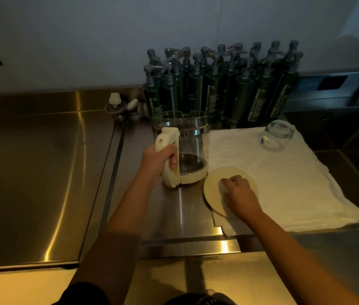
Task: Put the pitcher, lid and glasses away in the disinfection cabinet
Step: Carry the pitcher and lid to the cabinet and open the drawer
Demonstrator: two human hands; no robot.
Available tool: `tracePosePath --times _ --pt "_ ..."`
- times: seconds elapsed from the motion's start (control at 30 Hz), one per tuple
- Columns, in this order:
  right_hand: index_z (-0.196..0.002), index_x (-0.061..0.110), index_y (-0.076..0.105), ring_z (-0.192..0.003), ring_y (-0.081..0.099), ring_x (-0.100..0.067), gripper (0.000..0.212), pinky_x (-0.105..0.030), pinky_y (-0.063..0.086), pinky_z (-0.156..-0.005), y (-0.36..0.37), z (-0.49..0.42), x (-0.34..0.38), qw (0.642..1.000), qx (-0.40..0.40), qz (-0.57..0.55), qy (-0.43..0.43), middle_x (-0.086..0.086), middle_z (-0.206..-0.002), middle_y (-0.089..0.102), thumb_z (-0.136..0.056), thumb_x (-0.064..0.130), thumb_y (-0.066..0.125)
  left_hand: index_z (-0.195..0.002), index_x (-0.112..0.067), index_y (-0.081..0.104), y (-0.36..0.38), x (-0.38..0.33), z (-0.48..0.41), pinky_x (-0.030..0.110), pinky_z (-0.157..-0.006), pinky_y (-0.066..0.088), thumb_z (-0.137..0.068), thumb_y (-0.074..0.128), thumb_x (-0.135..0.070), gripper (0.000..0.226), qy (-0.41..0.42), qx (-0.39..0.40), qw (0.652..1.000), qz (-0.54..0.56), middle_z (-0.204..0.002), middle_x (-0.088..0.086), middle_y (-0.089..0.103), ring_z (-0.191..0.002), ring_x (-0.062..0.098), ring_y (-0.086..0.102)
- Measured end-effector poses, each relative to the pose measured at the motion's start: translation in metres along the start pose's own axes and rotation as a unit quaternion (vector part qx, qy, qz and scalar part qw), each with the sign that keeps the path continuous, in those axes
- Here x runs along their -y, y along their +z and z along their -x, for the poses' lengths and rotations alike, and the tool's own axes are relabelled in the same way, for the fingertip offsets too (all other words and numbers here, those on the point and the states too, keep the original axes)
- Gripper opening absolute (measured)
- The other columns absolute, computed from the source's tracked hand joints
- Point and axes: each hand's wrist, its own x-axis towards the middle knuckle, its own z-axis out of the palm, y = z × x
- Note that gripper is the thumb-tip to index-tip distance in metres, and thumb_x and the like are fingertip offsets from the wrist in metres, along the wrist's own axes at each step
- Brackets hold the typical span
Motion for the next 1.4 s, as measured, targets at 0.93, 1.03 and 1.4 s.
tracePosePath --times 0.93,1.03,1.4 --pt "-0.131 0.014 0.048 -0.112 0.04 -0.031 0.053 -0.036 0.04 -0.087 -0.033 -0.003 0.001 0.994 0.036 -0.029 -0.102 -0.016 -0.123 0.045 -0.08 0.005 0.061 -0.062 -0.013 0.051 0.011 -0.01 0.089 0.02 -0.045 0.038 -0.089 0.051 -0.01 0.028 0.082 -0.177 0.967 0.162 -0.045 -0.004 0.043 -0.04 0.009 0.039" --pt "-0.132 0.015 0.046 -0.114 0.038 -0.031 0.057 -0.036 0.039 -0.091 -0.044 -0.005 0.013 0.99 0.042 -0.018 -0.131 -0.014 -0.126 0.043 -0.079 0.01 0.065 -0.062 -0.012 0.051 -0.001 -0.011 0.107 0.019 -0.044 0.038 -0.089 0.051 -0.011 0.028 0.096 -0.222 0.958 0.157 -0.044 -0.004 0.043 -0.04 0.008 0.039" --pt "-0.134 0.02 0.044 -0.12 0.034 -0.028 0.064 -0.035 0.032 -0.097 -0.059 0.01 0.102 0.951 0.081 -0.009 -0.3 -0.011 -0.132 0.04 -0.076 0.014 0.07 -0.064 -0.011 0.05 -0.054 -0.004 0.2 0.02 -0.046 0.039 -0.09 0.051 -0.012 0.026 0.103 -0.412 0.886 0.187 -0.044 -0.004 0.045 -0.039 0.008 0.04"
